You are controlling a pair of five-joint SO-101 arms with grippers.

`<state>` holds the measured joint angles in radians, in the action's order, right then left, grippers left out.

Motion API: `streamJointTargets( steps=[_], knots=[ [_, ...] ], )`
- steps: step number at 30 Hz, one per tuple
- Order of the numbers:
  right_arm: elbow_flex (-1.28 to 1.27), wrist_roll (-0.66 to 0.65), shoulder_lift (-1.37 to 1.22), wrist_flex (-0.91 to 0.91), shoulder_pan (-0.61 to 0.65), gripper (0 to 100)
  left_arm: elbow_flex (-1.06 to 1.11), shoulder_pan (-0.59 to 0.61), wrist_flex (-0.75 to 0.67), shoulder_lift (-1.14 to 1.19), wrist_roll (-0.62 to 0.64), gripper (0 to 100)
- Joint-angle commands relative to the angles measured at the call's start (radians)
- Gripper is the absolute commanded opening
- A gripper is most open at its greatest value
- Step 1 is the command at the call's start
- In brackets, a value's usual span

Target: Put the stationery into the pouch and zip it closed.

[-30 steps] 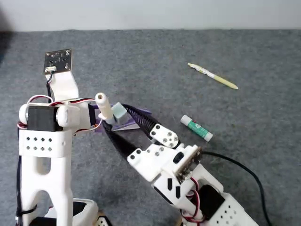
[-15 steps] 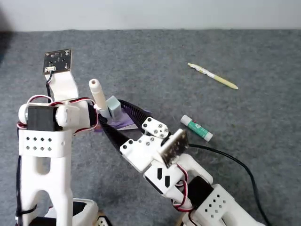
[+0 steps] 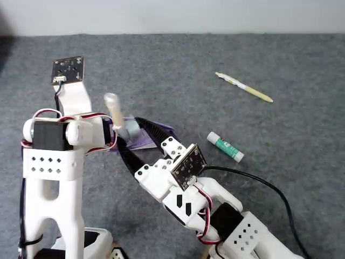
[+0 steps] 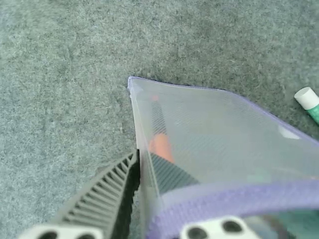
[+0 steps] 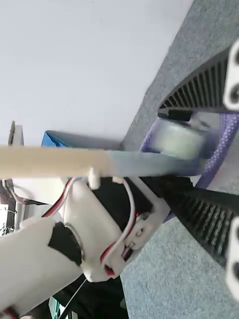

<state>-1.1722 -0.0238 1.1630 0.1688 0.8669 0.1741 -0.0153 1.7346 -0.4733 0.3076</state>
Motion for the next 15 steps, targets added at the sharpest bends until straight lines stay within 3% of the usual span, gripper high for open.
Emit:
streamJointTargets(
  steps=[1, 15],
  knots=[
    [0.002, 0.009, -0.008, 0.007, -0.018, 19.1, -0.028, -0.003, 0.009, 0.011, 0.011, 1],
    [0.098, 0.009, -0.007, 0.015, -0.093, 19.0, -0.028, -0.003, 0.009, 0.011, 0.011, 1]
  ],
)
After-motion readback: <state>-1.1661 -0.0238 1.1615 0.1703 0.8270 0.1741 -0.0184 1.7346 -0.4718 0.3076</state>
